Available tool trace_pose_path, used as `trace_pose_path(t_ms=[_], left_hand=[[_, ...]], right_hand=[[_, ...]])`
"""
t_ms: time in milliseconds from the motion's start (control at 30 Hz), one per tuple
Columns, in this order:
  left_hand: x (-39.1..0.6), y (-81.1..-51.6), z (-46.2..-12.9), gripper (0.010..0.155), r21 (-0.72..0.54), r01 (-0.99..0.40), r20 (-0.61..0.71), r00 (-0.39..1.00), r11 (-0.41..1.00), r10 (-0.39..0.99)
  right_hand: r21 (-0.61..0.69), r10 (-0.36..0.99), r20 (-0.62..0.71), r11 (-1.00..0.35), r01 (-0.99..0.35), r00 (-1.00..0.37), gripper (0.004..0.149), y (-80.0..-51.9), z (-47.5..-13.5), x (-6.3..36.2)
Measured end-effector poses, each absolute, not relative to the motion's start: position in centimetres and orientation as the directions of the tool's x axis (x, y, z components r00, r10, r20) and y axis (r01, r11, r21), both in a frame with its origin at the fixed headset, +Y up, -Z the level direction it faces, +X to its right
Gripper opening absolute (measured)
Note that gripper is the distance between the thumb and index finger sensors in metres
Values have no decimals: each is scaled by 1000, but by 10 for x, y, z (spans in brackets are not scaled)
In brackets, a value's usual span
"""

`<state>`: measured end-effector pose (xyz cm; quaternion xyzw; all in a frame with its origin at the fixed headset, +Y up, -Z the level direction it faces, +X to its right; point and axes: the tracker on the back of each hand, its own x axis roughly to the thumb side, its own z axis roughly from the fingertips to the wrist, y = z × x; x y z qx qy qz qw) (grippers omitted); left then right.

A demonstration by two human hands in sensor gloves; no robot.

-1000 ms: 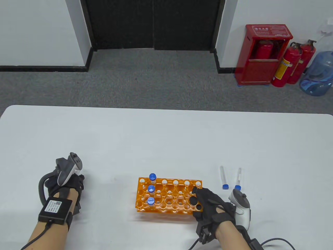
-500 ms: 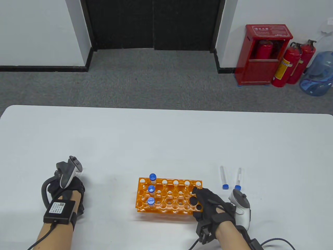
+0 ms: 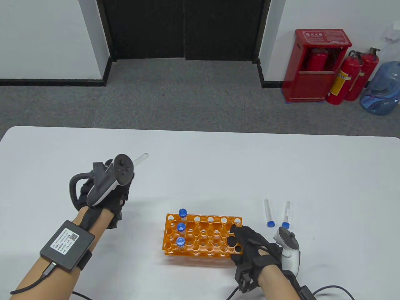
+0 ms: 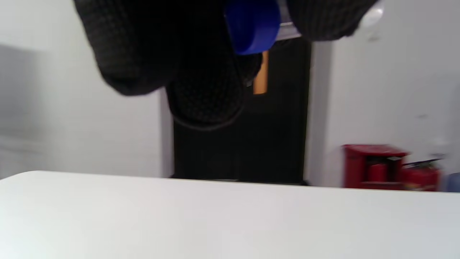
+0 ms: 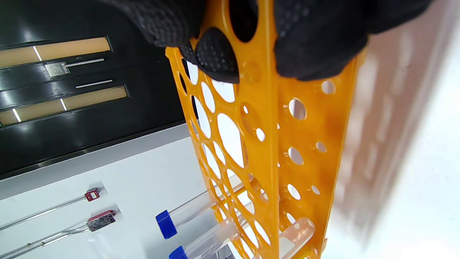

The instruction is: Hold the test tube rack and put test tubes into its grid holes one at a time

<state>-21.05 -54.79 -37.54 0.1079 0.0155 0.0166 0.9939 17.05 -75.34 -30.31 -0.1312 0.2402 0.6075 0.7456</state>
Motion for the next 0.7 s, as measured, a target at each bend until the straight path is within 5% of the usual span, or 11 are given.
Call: trace_pose_path(t_ms=[200, 367, 700], left_hand=[[-146, -534, -342, 47, 317, -77, 270, 963, 945, -12], [-100, -549, -318, 44, 316, 86, 414, 884, 945, -219], [-68, -572, -305, 41, 333, 252, 429, 818, 908, -384]], right_hand=[[95, 843, -518, 228, -969, 148, 47, -753, -303, 171], [98, 844, -515, 230, -968, 149, 48, -753, -303, 171], [108, 848, -509, 231, -967, 146, 47, -753, -303, 171]])
